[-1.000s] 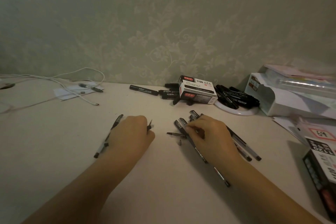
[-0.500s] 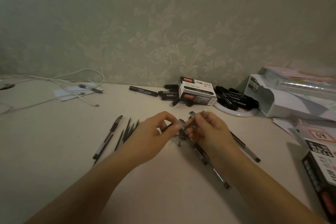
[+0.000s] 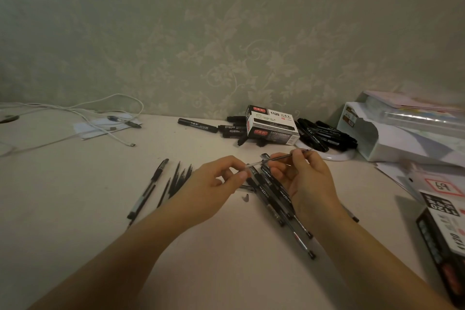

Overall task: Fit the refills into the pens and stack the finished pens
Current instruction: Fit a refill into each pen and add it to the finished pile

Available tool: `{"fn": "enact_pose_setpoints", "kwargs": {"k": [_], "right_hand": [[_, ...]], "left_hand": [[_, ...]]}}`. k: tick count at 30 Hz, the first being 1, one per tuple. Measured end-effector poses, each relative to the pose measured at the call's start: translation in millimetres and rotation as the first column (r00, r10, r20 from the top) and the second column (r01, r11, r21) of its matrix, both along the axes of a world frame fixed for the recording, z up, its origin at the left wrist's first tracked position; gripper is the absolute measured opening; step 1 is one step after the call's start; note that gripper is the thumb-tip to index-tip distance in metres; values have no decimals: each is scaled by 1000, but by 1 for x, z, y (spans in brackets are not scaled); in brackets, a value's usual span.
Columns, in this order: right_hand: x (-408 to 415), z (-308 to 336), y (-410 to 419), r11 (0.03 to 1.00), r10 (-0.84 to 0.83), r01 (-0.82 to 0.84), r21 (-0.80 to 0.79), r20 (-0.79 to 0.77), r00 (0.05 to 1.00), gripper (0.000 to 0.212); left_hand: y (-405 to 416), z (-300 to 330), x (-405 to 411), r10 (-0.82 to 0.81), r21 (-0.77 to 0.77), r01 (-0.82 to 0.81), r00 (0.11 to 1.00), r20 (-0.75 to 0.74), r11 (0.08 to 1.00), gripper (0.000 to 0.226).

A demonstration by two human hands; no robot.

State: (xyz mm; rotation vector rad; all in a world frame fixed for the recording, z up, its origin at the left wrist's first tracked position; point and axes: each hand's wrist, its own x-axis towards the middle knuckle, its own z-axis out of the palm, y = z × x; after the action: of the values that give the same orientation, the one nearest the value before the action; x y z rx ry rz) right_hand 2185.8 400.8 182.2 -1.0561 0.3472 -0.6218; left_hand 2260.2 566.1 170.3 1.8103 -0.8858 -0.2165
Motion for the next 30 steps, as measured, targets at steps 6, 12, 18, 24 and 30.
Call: {"fn": "enact_pose_setpoints", "kwargs": {"k": [6, 12, 18, 24, 30], "right_hand": [[0, -3, -2, 1000, 5, -5, 1, 0, 1000, 17], [0, -3, -4, 996, 22, -20, -92, 17, 1000, 15], [0, -5, -5, 971, 9, 1, -238, 39, 999, 14], [-2, -4, -5, 978, 59, -61, -201, -13, 998, 14], [-10, -13, 7, 569, 99, -265, -779, -254, 962, 21]], "left_hand": [[2, 1, 0, -6, 17, 6, 1000, -2, 1000, 12], [4, 1, 2, -5, 65, 2, 999, 51, 998, 10], [3, -3, 3, -6, 98, 0, 998, 58, 995, 8], [1, -1, 2, -30, 54, 28, 999, 21, 998, 10], [2, 0, 1, -10, 7, 10, 1000, 21, 1000, 10]]}}
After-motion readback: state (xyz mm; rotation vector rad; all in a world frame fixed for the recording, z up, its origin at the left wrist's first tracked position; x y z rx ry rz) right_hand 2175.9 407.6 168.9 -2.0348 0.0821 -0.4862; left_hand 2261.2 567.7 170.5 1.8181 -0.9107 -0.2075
